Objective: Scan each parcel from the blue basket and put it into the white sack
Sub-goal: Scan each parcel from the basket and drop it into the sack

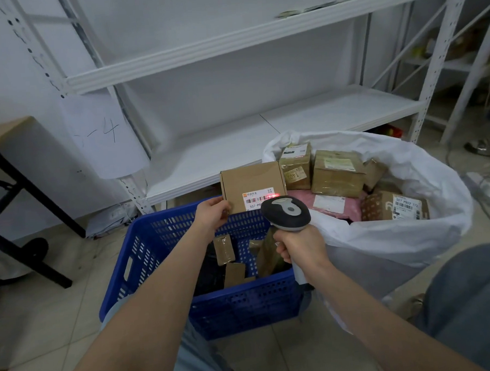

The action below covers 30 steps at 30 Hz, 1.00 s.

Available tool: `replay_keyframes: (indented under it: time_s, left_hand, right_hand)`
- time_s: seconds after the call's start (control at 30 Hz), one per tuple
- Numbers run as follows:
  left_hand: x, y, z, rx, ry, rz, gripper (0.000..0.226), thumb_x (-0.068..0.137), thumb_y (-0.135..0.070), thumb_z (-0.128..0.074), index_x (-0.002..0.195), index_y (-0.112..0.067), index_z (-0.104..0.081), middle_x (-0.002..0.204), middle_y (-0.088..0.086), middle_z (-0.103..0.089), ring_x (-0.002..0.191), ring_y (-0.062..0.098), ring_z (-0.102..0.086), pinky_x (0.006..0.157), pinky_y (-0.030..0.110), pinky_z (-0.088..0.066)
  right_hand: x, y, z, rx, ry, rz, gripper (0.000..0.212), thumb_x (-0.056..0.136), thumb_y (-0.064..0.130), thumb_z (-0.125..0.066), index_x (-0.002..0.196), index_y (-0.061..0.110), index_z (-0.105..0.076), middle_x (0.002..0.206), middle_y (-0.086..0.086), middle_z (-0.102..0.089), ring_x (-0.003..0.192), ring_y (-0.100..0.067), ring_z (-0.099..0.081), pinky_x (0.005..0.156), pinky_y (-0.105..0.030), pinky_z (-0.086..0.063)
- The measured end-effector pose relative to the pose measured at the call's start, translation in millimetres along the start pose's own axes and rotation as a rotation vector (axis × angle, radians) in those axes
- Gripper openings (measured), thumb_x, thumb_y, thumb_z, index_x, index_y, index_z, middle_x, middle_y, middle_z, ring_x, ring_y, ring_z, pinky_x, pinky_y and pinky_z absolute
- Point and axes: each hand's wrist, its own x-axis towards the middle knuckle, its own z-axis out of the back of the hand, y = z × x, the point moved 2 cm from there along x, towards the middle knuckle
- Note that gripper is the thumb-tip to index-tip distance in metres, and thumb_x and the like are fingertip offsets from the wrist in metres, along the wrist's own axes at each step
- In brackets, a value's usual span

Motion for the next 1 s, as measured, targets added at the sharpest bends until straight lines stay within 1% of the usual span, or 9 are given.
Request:
replay_keyframes:
  time_s: [0.07, 0.1, 0.23, 0.3, 0.5, 0.63, 0.83, 0.93, 1.0]
  left_hand:
    - [-1.9, -4.0, -4.7, -0.007, 0.011, 0.000, 0.045, 0.088, 0.001, -0.056, 0.132, -0.004, -0.050, 0.098, 0.005, -0.061, 0.092, 0.019, -0.061, 0.071, 0.028, -0.055]
    - [-2.4, -5.7, -7.1, -0.004, 0.012, -0.002, 0.045, 0.088, 0.001, -0.057, 0.133, -0.004, -0.050, 0.099, 0.005, -0.061, 0.089, 0.017, -0.061, 0.071, 0.028, -0.055]
    - [-2.9, -10.6, -18.8, -0.006, 0.017, -0.011, 0.047, 0.087, 0.001, -0.058, 0.133, -0.002, -0.049, 0.093, 0.005, -0.062, 0.095, 0.022, -0.060, 0.093, 0.041, -0.053]
    - [-5.5, -12.9, -25.0, 0.002, 0.021, -0.023, 0.046, 0.088, 0.001, -0.057, 0.133, -0.003, -0.049, 0.090, 0.004, -0.061, 0.097, 0.023, -0.059, 0.096, 0.042, -0.051]
    - [-11.9, -14.5, -36.7, 0.050, 0.009, -0.036, 0.046, 0.089, -0.002, -0.058, 0.134, -0.005, -0.050, 0.094, 0.001, -0.060, 0.101, 0.023, -0.060, 0.096, 0.041, -0.052]
    - [-15.9, -15.6, -42.0, 0.064, 0.016, -0.051, 0.045, 0.089, -0.002, -0.057, 0.133, -0.005, -0.050, 0.104, 0.005, -0.061, 0.106, 0.024, -0.061, 0.095, 0.039, -0.052]
    - [-15.9, -19.7, -51.6, 0.094, 0.033, -0.074, 0.043, 0.089, -0.001, -0.057, 0.131, -0.004, -0.052, 0.088, 0.001, -0.060, 0.092, 0.020, -0.057, 0.091, 0.035, -0.052]
    - [-13.8, -29.0, -65.3, 0.116, 0.053, -0.104, 0.037, 0.089, -0.002, -0.056, 0.126, -0.004, -0.057, 0.085, 0.001, -0.061, 0.083, 0.016, -0.057, 0.083, 0.031, -0.053]
    - [-11.3, -40.3, -82.6, 0.118, 0.095, -0.134, 0.033, 0.088, -0.001, -0.056, 0.121, -0.004, -0.059, 0.089, 0.005, -0.064, 0.080, 0.017, -0.061, 0.081, 0.031, -0.055]
  right_hand:
    - [-0.6, 0.9, 4.5, 0.034, -0.011, 0.006, 0.012, 0.080, 0.005, -0.065, 0.068, 0.006, -0.065, 0.055, -0.006, -0.064, 0.047, -0.013, -0.054, 0.057, -0.028, -0.049]
    - [-1.1, 1.2, 6.7, 0.049, -0.018, 0.007, 0.010, 0.080, 0.006, -0.065, 0.070, 0.006, -0.066, 0.056, -0.006, -0.065, 0.046, -0.011, -0.054, 0.056, -0.027, -0.049]
    - [-1.0, 2.3, 15.8, 0.072, -0.042, 0.010, 0.006, 0.080, 0.010, -0.068, 0.083, 0.004, -0.068, 0.057, -0.005, -0.069, 0.041, -0.006, -0.054, 0.052, -0.023, -0.050]
    - [-0.8, 3.3, 20.5, 0.064, -0.043, 0.009, 0.009, 0.081, 0.012, -0.068, 0.086, 0.005, -0.068, 0.056, -0.002, -0.069, 0.042, -0.006, -0.055, 0.053, -0.023, -0.050]
    - [-5.1, 5.7, 32.5, 0.031, -0.049, 0.028, 0.010, 0.083, 0.011, -0.067, 0.074, 0.007, -0.066, 0.049, 0.001, -0.063, 0.046, -0.010, -0.055, 0.054, -0.023, -0.048]
    - [-7.0, 3.8, 36.8, 0.026, -0.060, 0.032, 0.014, 0.081, 0.008, -0.066, 0.067, 0.007, -0.066, 0.046, 0.001, -0.061, 0.045, -0.012, -0.053, 0.053, -0.024, -0.048]
    - [-6.1, 4.4, 44.2, 0.039, -0.070, 0.026, 0.016, 0.081, 0.007, -0.065, 0.065, 0.006, -0.064, 0.050, -0.002, -0.063, 0.046, -0.013, -0.053, 0.052, -0.024, -0.046]
    - [0.5, 14.6, 55.3, 0.111, -0.108, 0.053, 0.005, 0.081, 0.010, -0.067, 0.076, 0.007, -0.066, 0.064, -0.005, -0.070, 0.049, -0.013, -0.056, 0.053, -0.025, -0.046]
    - [8.6, 25.7, 68.8, 0.189, -0.170, 0.087, 0.005, 0.079, 0.012, -0.071, 0.079, 0.008, -0.067, 0.069, -0.007, -0.071, 0.049, -0.015, -0.058, 0.054, -0.027, -0.049]
